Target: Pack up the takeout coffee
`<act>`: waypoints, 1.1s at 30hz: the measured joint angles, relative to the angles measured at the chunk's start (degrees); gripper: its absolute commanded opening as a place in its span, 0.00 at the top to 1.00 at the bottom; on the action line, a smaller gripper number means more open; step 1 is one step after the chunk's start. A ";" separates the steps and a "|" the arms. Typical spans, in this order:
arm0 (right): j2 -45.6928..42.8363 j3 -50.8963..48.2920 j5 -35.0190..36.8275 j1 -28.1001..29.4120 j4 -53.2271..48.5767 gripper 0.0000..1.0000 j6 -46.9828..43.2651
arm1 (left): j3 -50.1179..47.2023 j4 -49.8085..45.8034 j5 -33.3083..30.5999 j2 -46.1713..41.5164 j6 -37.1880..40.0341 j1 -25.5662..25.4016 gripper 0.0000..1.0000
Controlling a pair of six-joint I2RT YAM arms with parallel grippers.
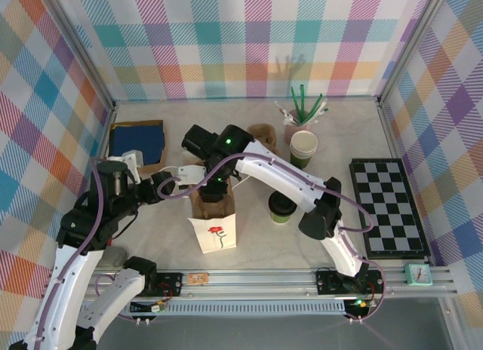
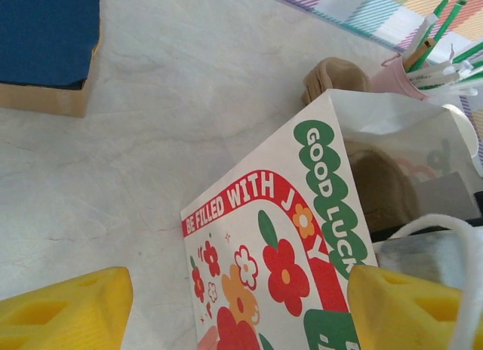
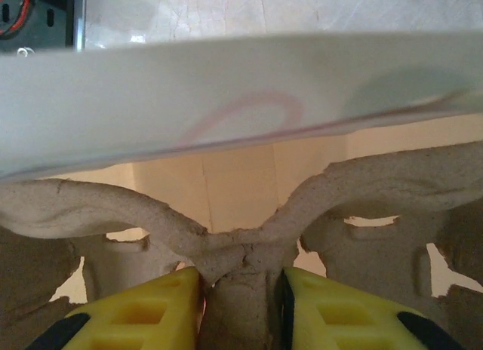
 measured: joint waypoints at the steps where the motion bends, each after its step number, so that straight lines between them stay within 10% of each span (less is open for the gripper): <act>1: 0.00 -1.57 0.02 0.04 1.27 0.68 -0.04 | 0.00 0.68 0.31 -0.07 -0.04 0.00 0.25; 7: -1.66 -8.74 -0.39 0.17 8.15 0.68 -0.17 | -0.37 1.42 -0.09 -0.50 0.15 0.22 0.34; 18: -5.51 -14.38 -0.15 0.48 14.29 0.69 0.00 | -1.22 5.35 2.43 0.35 -1.18 0.22 0.90; 33: -11.76 -24.48 0.02 -0.09 22.58 0.69 1.36 | -1.20 4.81 1.57 1.07 -1.31 0.22 1.00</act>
